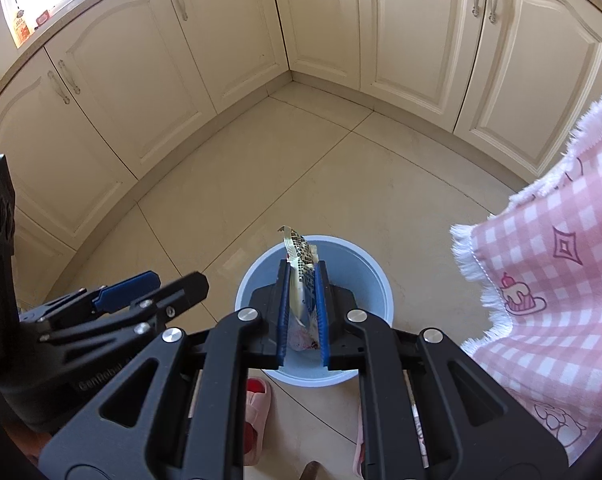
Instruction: Collect trash
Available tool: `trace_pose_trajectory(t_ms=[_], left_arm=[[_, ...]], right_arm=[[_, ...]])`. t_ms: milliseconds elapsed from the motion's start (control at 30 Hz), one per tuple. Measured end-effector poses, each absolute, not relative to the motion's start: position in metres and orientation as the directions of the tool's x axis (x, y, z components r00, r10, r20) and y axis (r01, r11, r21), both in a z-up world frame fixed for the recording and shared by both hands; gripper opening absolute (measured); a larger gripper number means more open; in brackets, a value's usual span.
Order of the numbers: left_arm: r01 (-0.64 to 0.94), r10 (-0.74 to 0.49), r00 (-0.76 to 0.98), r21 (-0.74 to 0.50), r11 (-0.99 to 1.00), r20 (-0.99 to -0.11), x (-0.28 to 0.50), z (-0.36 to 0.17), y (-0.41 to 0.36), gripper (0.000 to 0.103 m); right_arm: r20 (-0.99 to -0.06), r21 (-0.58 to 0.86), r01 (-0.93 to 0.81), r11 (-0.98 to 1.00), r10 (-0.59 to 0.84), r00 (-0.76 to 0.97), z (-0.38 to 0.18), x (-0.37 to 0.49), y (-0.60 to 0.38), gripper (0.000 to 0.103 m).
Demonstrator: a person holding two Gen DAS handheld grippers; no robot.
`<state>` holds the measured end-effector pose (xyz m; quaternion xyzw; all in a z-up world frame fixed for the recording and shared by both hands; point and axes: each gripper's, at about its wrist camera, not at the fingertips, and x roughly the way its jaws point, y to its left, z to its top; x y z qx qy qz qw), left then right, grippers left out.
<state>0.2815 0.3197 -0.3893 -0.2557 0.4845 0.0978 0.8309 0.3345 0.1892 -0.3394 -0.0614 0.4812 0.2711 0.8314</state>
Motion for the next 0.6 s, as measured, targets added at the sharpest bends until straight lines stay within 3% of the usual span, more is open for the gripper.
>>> trace_pose_trajectory(t_ms=[500,567,600], left_arm=[[-0.418,-0.095,0.498,-0.334,0.845,-0.862,0.28,-0.392,0.324,0.058],[-0.417,-0.096,0.496,-0.334,0.845,-0.863,0.28,-0.391,0.324,0.058],[-0.416,-0.097,0.496,-0.334,0.846,-0.863,0.28,-0.391,0.323,0.058]], right_arm=[[-0.815,0.14,-0.506,0.851,0.389,0.429,-0.335,0.343,0.205,0.014],[-0.815,0.134,-0.509,0.85,0.387,0.432,-0.334,0.341,0.204,0.02],[-0.814,0.135,-0.509,0.85,0.388,0.433,-0.334,0.341,0.202,0.028]])
